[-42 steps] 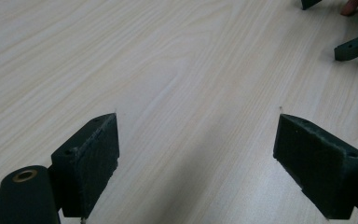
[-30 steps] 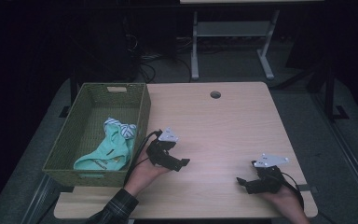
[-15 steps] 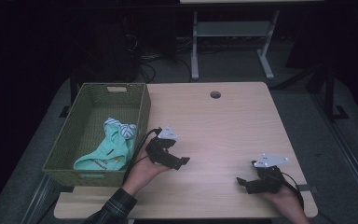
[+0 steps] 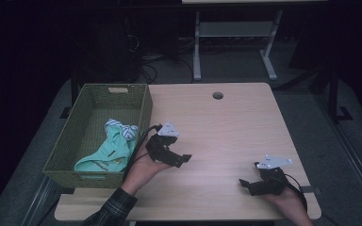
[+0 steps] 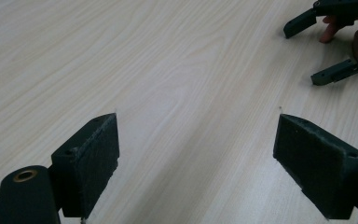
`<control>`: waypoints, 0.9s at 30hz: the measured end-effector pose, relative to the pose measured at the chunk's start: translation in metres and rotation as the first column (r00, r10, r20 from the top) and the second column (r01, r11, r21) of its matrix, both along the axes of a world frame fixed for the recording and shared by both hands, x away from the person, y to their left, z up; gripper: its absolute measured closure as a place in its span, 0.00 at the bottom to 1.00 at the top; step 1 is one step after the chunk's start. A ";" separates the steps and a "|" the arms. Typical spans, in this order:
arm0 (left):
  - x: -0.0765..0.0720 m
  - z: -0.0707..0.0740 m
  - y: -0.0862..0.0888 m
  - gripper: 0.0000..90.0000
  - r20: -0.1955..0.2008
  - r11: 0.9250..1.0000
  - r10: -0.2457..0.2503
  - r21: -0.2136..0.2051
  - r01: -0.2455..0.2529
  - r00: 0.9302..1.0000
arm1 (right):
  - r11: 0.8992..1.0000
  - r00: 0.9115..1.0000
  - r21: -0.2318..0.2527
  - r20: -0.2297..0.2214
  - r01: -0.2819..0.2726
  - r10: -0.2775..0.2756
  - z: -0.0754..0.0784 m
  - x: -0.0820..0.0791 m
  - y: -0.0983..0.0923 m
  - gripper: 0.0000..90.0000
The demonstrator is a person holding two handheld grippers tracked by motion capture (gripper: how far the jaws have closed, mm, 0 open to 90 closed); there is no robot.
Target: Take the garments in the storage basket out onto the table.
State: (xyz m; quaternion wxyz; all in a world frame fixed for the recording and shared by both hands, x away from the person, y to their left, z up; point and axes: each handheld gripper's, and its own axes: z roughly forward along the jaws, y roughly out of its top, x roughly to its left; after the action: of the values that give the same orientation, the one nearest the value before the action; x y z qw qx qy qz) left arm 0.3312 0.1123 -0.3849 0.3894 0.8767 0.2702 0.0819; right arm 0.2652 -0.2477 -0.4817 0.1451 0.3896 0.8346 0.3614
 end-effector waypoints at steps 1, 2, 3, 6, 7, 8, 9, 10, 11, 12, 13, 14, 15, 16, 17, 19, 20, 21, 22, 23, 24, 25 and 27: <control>0.000 0.000 0.000 0.15 0.000 1.000 0.000 0.000 0.000 1.000 | 1.000 1.000 0.000 0.000 0.000 0.000 0.000 0.000 0.000 0.11; 0.001 0.003 0.001 0.15 0.002 1.000 -0.001 0.004 0.001 1.000 | 1.000 1.000 0.000 0.000 0.000 0.000 0.000 0.000 0.000 0.11; 0.001 0.003 0.001 0.15 0.002 1.000 -0.001 0.004 0.001 1.000 | 1.000 1.000 0.000 0.000 0.000 0.000 0.000 0.000 0.000 0.11; 0.001 0.008 0.003 0.15 0.007 1.000 0.005 -0.003 -0.005 1.000 | 1.000 1.000 0.000 -0.001 0.001 -0.001 0.000 0.000 0.000 0.11; 0.002 0.009 0.004 0.15 0.009 1.000 0.004 -0.002 -0.004 1.000 | 1.000 1.000 0.000 0.000 0.000 0.000 0.000 0.000 0.000 0.11; 0.001 0.010 0.005 0.15 0.010 1.000 0.010 -0.014 -0.010 1.000 | 1.000 1.000 0.000 -0.001 0.001 -0.001 0.000 0.000 0.000 0.11; 0.002 0.012 0.006 0.15 0.010 1.000 0.004 -0.013 -0.004 1.000 | 1.000 1.000 0.000 -0.001 0.000 0.000 0.000 0.000 0.000 0.11; 0.002 0.012 0.007 0.15 0.012 1.000 0.005 -0.013 -0.005 1.000 | 1.000 1.000 0.000 -0.001 0.000 0.000 0.000 0.000 0.000 0.11; 0.002 0.012 0.007 0.15 0.012 1.000 0.005 -0.013 -0.005 1.000 | 1.000 1.000 0.000 -0.001 0.000 0.000 0.000 0.000 0.000 0.11; 0.002 0.014 0.009 0.15 0.016 1.000 0.004 -0.011 -0.004 1.000 | 1.000 1.000 0.000 -0.001 0.000 0.000 0.000 0.000 0.000 0.11; 0.002 0.014 0.009 0.15 0.016 1.000 0.004 -0.011 -0.004 1.000 | 1.000 1.000 0.000 -0.001 0.001 -0.001 0.000 0.000 0.000 0.11; 0.003 0.016 0.011 0.15 0.017 1.000 0.007 -0.013 -0.006 1.000 | 1.000 1.000 0.000 0.000 0.000 0.000 0.000 0.000 0.000 0.11; 0.003 0.016 0.011 0.15 0.017 1.000 0.007 -0.013 -0.006 1.000 | 1.000 1.000 0.000 0.000 0.000 0.000 0.000 0.000 0.000 0.11; 0.004 0.018 0.013 0.15 0.021 1.000 0.005 -0.014 -0.004 1.000 | 1.000 1.000 0.000 -0.001 0.000 0.000 0.000 0.000 0.000 0.11; 0.004 0.018 0.013 0.15 0.021 1.000 0.005 -0.014 -0.004 1.000 | 1.000 1.000 0.000 -0.001 0.000 0.000 0.000 0.000 0.000 0.11; 0.004 0.020 0.014 0.15 0.024 1.000 0.002 -0.016 -0.002 1.000 | 1.000 1.000 0.000 -0.001 0.000 0.000 0.000 0.000 0.000 0.11; 0.004 0.021 0.015 0.15 0.026 1.000 0.004 -0.018 -0.004 1.000 | 1.000 1.000 0.000 -0.001 0.000 0.000 0.000 0.000 0.000 0.11; 0.005 0.021 0.016 0.15 0.028 1.000 0.002 -0.017 -0.001 1.000 | 1.000 1.000 0.000 -0.001 0.000 0.000 0.000 0.000 0.000 0.11; 0.005 0.022 0.018 0.15 0.030 1.000 0.007 -0.020 -0.006 1.000 | 1.000 1.000 0.000 0.000 0.000 0.000 0.000 0.000 0.000 0.11; 0.006 0.023 0.019 0.15 0.032 1.000 0.005 -0.016 -0.004 0.999 | 1.000 1.000 0.000 0.000 0.000 0.000 0.000 0.000 0.000 0.11; 0.006 0.023 0.020 0.15 0.031 1.000 0.010 -0.018 -0.009 0.999 | 1.000 1.000 0.000 0.000 0.000 0.000 0.000 0.000 0.000 0.11; 0.006 0.023 0.020 0.15 0.031 1.000 0.010 -0.018 -0.009 0.999 | 1.000 1.000 0.000 0.000 0.000 0.000 0.000 0.000 0.000 0.11; 0.006 0.023 0.023 0.15 0.036 1.000 0.014 -0.022 -0.013 0.999 | 1.000 1.000 0.000 0.000 0.000 0.000 0.000 0.000 0.000 0.11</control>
State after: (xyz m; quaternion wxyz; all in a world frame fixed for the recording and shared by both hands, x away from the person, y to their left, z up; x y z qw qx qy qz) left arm 0.3376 0.1354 -0.3614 0.4034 0.8689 0.2699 0.0972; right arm 0.2652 -0.2477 -0.4816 0.1449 0.3895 0.8347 0.3614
